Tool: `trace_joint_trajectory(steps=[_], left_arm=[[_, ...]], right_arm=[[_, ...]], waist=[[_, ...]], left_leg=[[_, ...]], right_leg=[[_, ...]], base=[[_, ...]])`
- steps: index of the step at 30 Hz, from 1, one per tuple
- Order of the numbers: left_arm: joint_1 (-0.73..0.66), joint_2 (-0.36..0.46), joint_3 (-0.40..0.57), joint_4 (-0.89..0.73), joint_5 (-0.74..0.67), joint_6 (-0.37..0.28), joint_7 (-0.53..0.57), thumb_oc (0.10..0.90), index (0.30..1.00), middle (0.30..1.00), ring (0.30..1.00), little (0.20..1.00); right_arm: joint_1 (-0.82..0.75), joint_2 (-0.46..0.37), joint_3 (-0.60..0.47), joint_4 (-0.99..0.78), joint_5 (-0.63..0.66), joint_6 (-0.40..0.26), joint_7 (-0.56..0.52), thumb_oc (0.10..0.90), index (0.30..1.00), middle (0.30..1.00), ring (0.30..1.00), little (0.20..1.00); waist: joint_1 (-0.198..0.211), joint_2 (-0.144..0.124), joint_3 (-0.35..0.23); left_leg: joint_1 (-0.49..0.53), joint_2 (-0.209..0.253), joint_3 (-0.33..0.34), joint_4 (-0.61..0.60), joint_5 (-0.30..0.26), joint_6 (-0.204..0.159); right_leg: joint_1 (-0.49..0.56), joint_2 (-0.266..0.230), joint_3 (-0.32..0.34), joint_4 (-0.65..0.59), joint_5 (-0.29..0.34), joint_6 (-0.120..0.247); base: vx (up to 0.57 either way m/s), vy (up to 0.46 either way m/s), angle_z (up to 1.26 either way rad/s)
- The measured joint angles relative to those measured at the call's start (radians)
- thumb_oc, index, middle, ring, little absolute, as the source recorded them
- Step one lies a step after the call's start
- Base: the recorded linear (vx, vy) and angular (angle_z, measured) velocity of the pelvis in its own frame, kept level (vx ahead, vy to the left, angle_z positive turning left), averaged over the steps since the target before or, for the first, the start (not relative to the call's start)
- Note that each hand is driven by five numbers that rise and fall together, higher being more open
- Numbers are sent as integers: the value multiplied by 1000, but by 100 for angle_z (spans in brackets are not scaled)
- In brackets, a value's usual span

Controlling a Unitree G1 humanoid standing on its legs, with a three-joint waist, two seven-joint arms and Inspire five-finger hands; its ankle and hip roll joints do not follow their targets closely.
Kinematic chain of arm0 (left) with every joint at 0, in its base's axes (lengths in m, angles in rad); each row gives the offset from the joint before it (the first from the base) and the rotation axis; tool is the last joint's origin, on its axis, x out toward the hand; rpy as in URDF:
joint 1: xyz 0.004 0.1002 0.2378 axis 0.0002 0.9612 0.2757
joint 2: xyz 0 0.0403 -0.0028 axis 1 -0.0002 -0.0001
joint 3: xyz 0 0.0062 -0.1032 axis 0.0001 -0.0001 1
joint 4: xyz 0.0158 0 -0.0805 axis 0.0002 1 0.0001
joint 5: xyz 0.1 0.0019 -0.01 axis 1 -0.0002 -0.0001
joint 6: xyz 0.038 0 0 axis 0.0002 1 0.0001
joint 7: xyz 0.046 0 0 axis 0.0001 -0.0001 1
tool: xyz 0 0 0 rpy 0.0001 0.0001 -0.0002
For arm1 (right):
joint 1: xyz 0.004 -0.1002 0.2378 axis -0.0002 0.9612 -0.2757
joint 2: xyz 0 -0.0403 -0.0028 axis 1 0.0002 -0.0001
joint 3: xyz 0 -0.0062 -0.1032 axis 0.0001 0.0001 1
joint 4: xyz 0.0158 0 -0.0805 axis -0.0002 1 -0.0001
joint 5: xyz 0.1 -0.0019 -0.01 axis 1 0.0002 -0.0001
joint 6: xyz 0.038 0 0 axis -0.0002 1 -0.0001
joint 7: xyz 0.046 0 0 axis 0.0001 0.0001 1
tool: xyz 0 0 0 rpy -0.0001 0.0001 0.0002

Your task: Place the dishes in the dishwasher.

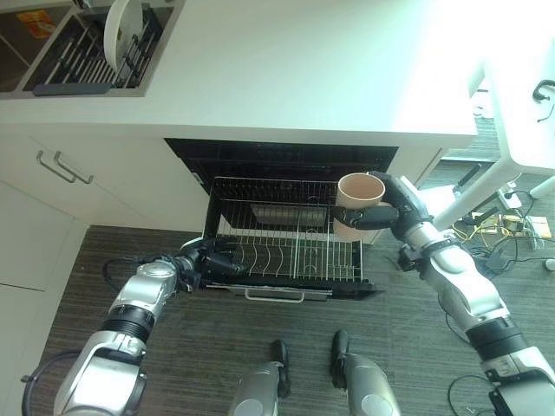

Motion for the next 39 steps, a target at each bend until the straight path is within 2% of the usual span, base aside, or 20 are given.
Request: trace_joint_trajectory(steps=[9, 12, 17, 21, 23, 24, 25, 26, 28, 33, 39], left_arm=[[49, 11, 16, -106, 88, 26, -103, 800, 900, 900, 900, 900], [78, 21, 14, -155, 85, 37, -129, 800, 900, 900, 900, 900], [98, 25, 13, -199, 76, 52, -138, 800, 900, 900, 900, 900], [73, 34, -24, -225, 45, 54, -163, 800, 900, 900, 900, 900], [49, 35, -37, -232, 28, 54, -163, 800, 900, 900, 900, 900], [18, 68, -59, -243, -18, 54, -162, 800, 900, 900, 900, 900], [-72, 120, -113, -266, -64, 56, -170, 800, 900, 900, 900, 900], [-120, 145, -128, -277, -102, 66, -170, 800, 900, 900, 900, 900], [-181, 184, -154, -278, -129, 78, -168, 800, 900, 900, 900, 900], [-212, 190, -178, -278, -208, 100, -144, 800, 900, 900, 900, 900], [-241, 203, -208, -268, -279, 104, -109, 800, 900, 900, 900, 900]], right_arm=[[0, -22, -1, 53, -14, 18, 7, 400, 300, 300, 300, 300], [-1, -28, -1, 67, -39, 25, 12, 400, 300, 300, 300, 300], [-35, -34, -1, 227, -37, 41, 18, 400, 300, 300, 300, 300], [-149, -69, 0, 417, 7, 66, 8, 400, 300, 300, 300, 300], [-206, -89, 3, 453, 20, 67, 8, 400, 300, 300, 300, 300], [-310, -104, 41, 527, 46, 60, 8, 400, 300, 300, 300, 300], [-469, -137, 66, 614, 51, 53, -1, 400, 300, 300, 300, 300], [-523, -139, 79, 652, 75, 53, -22, 400, 300, 300, 300, 300], [-574, -127, 114, 683, 94, 53, -25, 400, 300, 300, 300, 300], [-582, -111, 174, 686, 130, 54, -39, 400, 300, 300, 300, 300], [-647, -79, 179, 698, 179, 52, -60, 400, 300, 300, 300, 300]], waist=[[1, 6, 3], [5, 18, 9], [9, 30, 9], [34, 72, 23], [38, 95, 39], [39, 109, 52], [40, 134, 112], [62, 131, 113], [67, 118, 122], [90, 111, 126], [92, 107, 128]], left_leg=[[25, -1, -1, 0, -3, -1], [49, -2, -1, -8, -6, -1], [65, -2, -10, -10, -9, -4], [63, -5, -17, -6, -8, -4], [53, -6, -25, -2, -6, -3], [11, -13, -28, -1, 8, -1], [-39, -22, -41, 3, 34, -3], [-84, -24, -42, -7, 53, -4], [-130, -22, -55, -8, 66, -6], [-145, -25, -55, -17, 67, -4], [-178, -26, -59, -23, 69, -2]], right_leg=[[28, -1, -5, -8, 0, 1], [58, -1, -8, -17, 0, 1], [82, -2, -20, -23, -3, 5], [84, -4, -26, -23, -3, 5], [79, -6, -33, -22, -3, 6], [28, -12, -32, -3, -3, 6], [-29, -27, -46, 19, 6, 1], [-84, -31, -47, 33, 10, -5], [-130, -29, -57, 43, 11, -9], [-145, -31, -58, 37, 10, -10], [-175, -30, -62, 27, 12, -11]], base=[[35, -7, 1], [43, -9, 3], [50, -14, 6], [-41, -11, 4], [-255, -10, 8], [-422, -17, 23], [-299, -14, 20], [-349, -13, 22], [-159, -3, 13], [-85, -16, 3], [-32, 2, 2]])
